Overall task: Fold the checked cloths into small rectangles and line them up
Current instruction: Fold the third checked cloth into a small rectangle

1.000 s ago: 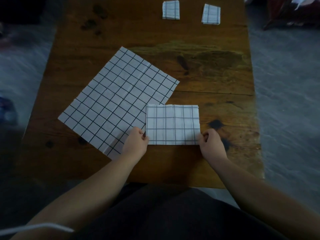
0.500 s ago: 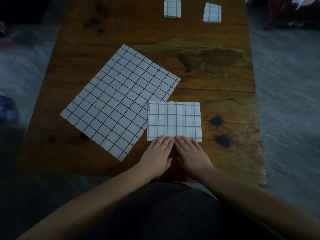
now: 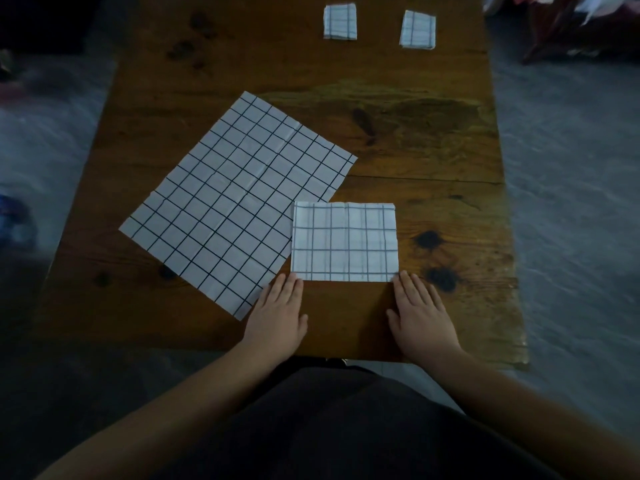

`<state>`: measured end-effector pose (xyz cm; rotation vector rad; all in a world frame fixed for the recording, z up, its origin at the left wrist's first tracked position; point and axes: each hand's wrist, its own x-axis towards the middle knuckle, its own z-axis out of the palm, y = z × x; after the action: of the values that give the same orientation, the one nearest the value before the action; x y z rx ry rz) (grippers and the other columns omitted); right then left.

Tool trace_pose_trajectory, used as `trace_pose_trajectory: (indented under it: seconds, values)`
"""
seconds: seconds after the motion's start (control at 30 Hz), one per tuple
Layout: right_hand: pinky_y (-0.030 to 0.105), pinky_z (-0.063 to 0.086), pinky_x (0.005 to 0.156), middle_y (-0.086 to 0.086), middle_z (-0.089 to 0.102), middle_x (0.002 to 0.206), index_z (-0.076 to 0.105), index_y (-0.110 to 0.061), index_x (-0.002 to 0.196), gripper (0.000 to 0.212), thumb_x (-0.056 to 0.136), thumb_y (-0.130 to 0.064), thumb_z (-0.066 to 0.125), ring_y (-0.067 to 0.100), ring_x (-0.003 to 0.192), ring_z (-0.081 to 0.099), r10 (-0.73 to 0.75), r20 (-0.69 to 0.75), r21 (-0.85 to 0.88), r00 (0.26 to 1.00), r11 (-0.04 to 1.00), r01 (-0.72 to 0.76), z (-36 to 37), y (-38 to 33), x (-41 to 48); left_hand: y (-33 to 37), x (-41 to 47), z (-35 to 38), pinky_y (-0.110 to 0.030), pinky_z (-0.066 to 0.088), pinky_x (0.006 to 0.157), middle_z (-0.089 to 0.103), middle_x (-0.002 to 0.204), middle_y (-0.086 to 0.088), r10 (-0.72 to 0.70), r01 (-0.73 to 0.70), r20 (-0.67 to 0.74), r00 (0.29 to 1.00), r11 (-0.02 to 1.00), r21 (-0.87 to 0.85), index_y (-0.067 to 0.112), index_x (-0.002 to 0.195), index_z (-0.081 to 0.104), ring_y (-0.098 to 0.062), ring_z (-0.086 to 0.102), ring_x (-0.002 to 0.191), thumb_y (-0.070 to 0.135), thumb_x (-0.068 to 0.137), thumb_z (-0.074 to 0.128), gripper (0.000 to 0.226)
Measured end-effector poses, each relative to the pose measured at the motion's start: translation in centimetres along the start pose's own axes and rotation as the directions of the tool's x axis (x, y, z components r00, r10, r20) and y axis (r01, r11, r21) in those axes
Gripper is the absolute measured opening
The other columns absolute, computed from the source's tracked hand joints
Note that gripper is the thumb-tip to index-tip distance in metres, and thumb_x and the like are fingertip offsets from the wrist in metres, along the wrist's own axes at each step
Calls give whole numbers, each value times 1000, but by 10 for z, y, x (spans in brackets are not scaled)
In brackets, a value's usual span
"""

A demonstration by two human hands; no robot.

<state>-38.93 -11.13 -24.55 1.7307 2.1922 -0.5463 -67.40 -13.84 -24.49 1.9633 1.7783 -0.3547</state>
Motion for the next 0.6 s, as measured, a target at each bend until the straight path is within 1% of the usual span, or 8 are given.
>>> trace_pose_trajectory:
  seconds: [0.07,0.13,0.23,0.3,0.37,0.47,0.6]
  values:
    - [42,-1,127,0,0,171,3,-19,163,66,106,-46,22,16,157,-7,-42,-17,23,999,999,42,-4,-11,1,7,2,-3,-39,-4,125,-3,170,-4,28,-29,-45,999,999,-18,17,162,-1,-18,-9,156,45,106,32,71]
    - [41,-4,126,0,-1,171,4,-20,163,64,107,-43,24,15,155,-10,-115,-22,34,993,993,115,-7,-27,6,18,8,-7,-38,-4,126,-3,170,-4,96,-97,-62,993,995,-8,17,162,-1,-18,-9,156,42,106,32,69]
    - [38,-11,123,-3,-9,168,2,-20,163,64,108,-40,27,11,150,-18,-206,-18,57,978,977,207,-8,-51,16,39,23,-10,-39,-4,127,-3,170,-4,185,-184,-52,981,983,19,16,161,0,-18,-10,156,40,106,34,70]
    - [38,-13,123,-5,-15,165,-3,-21,163,65,108,-40,26,11,149,-21,-227,12,65,974,972,226,-7,-59,21,48,31,-9,-41,-2,127,-3,170,-5,199,-198,-21,980,980,35,15,161,0,-19,-10,156,40,105,35,71]
    - [39,-12,124,-3,-11,168,-3,-21,163,65,108,-42,24,12,153,-17,-225,35,46,974,974,223,-5,-59,24,51,35,-8,-42,-1,127,-4,170,-5,180,-181,15,983,983,38,16,161,0,-19,-10,156,40,105,34,71]
    - [40,-9,123,-2,-5,171,1,-20,163,66,107,-43,26,13,155,-11,-202,46,7,978,979,202,-4,-46,21,41,33,-5,-42,0,127,-8,170,-3,175,-177,27,984,982,67,18,162,-4,-18,-12,156,42,105,32,71]
    - [41,-4,126,-4,-4,171,0,-22,163,66,107,-45,25,13,156,-8,-116,42,5,992,993,116,-4,-21,12,14,19,-3,-42,0,128,-12,169,-1,135,-137,25,991,988,74,20,161,-9,-17,-15,155,43,106,29,70]
